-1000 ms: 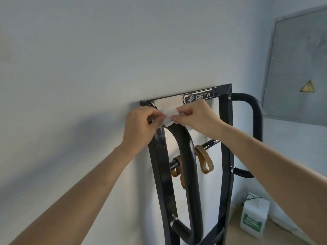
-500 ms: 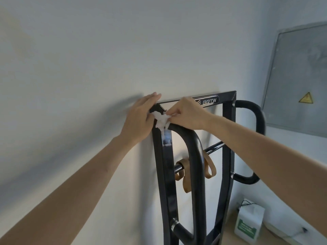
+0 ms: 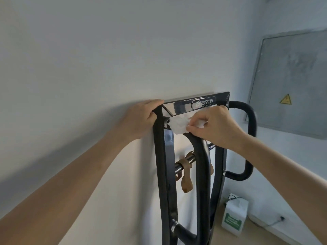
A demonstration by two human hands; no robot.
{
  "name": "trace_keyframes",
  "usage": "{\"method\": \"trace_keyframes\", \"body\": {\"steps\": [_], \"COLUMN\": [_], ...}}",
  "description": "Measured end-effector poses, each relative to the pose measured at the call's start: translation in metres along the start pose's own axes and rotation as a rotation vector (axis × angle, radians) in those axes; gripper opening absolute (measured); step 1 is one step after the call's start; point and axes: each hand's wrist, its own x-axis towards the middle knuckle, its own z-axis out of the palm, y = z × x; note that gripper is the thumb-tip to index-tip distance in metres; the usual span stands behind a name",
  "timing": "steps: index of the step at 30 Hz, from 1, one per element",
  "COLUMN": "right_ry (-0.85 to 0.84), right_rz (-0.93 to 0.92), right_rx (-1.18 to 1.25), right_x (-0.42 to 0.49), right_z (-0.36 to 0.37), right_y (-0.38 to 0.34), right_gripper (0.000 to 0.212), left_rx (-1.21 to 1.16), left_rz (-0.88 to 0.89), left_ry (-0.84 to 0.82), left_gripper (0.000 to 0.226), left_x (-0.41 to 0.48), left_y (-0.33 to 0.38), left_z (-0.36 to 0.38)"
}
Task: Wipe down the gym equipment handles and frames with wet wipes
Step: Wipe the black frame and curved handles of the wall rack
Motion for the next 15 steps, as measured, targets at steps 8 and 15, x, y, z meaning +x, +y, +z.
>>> {"method": "trace_keyframes", "body": {"steps": [8,15], "right_ry": [-0.271,-0.153], "right_rz": [0.01,-0.104], "right_rx": [-0.162,-0.122], "right_x": [0.046,0.002], "right_z": [0.025,0.017], "right_y": [-0.028,-0.024], "right_gripper": [0.026,0.027], "left_rx": [-0.108,-0.119], "left_rz": [-0.003,-0.031], "left_ry": [0.013,0.031], "left_gripper": [0.054,0.057], "left_x": [-0.002,-0.005], "left_y": [0.0,0.004], "left_z": [0.001,0.003]}}
